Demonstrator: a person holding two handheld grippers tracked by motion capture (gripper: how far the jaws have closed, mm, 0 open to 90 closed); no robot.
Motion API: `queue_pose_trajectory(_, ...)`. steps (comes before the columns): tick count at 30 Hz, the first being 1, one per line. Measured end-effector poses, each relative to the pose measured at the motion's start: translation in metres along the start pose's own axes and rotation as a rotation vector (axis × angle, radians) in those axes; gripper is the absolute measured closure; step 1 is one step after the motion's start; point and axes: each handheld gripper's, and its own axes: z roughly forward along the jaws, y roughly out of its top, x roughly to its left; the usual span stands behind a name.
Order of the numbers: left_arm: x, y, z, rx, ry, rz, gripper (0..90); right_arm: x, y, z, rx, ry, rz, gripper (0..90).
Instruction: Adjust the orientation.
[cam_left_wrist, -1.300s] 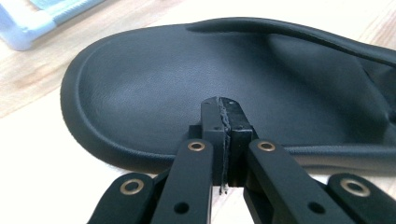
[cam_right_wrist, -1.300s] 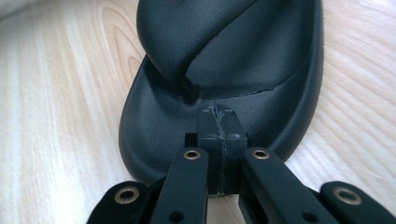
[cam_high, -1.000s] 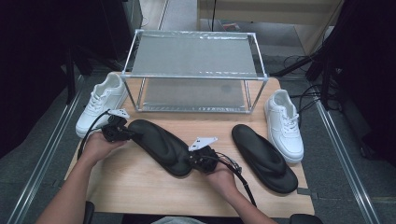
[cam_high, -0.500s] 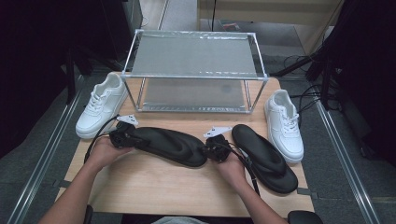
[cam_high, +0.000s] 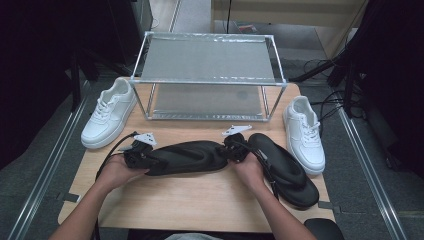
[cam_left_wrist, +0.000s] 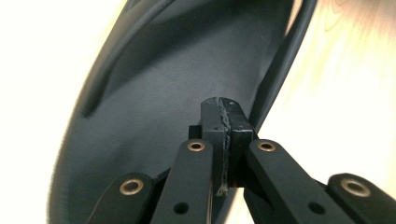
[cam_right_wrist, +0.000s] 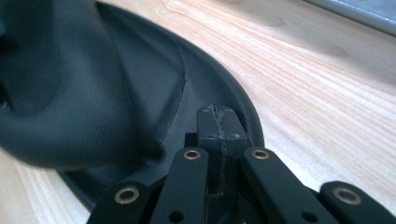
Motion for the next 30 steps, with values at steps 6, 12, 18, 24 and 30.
queue_pose_trajectory(6, 0.007, -0.003, -0.022, -0.070, 0.069, -0.035, 90.0, -0.001, 0.003, -0.001, -0.004, 0.017, 0.025, 90.0)
queue_pose_trajectory(12, 0.017, -0.008, -0.033, -0.090, 0.117, -0.056, 90.0, 0.008, 0.005, -0.007, -0.013, 0.046, 0.009, 90.0)
queue_pose_trajectory(18, 0.026, -0.010, -0.036, -0.090, 0.142, -0.067, 89.9, 0.020, 0.001, -0.018, -0.020, 0.048, 0.003, 90.0)
queue_pose_trajectory(24, 0.033, -0.007, -0.035, -0.093, 0.142, -0.075, 89.9, 0.030, -0.007, -0.033, -0.027, 0.057, 0.005, 90.0)
queue_pose_trajectory(30, 0.042, 0.002, -0.025, -0.089, 0.111, -0.069, 89.6, 0.035, -0.016, -0.034, -0.020, 0.042, -0.004, 90.0)
